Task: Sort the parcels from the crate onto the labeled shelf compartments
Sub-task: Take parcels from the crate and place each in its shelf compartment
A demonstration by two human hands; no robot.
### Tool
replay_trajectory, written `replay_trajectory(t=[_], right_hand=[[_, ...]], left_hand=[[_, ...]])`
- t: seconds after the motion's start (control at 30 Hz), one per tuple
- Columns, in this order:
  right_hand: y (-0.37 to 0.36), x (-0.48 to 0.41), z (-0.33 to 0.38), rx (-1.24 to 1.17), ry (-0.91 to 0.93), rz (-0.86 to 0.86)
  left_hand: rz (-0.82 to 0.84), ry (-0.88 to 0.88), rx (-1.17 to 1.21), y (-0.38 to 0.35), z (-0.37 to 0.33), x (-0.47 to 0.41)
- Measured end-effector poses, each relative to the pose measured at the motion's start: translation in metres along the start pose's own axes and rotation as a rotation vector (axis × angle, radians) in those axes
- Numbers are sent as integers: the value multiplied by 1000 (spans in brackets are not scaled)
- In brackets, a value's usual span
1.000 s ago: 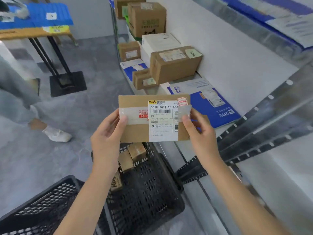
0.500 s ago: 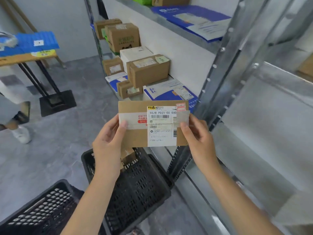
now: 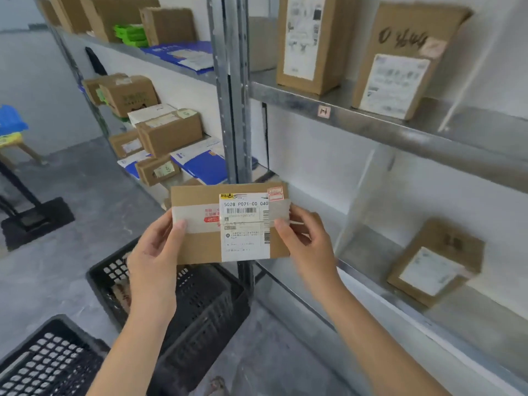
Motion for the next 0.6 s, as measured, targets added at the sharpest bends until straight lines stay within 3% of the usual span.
replay_trajectory(t=[0.2, 0.6], right_hand=[[86, 57, 2, 4, -16, -160], [291, 193, 8, 157, -26, -688]], left_hand=[[172, -35, 27, -62, -3, 51], [706, -40, -18, -258, 13, 174]])
Point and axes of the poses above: each hand's wrist, its own x-axis away from the middle knuckle, its own y-axis out of the back of the hand, z = x × y, the point moved 8 cm from there along -x, towards the middle knuckle, and after that the axes turned 1 degree about z, right-handed, at the moved point
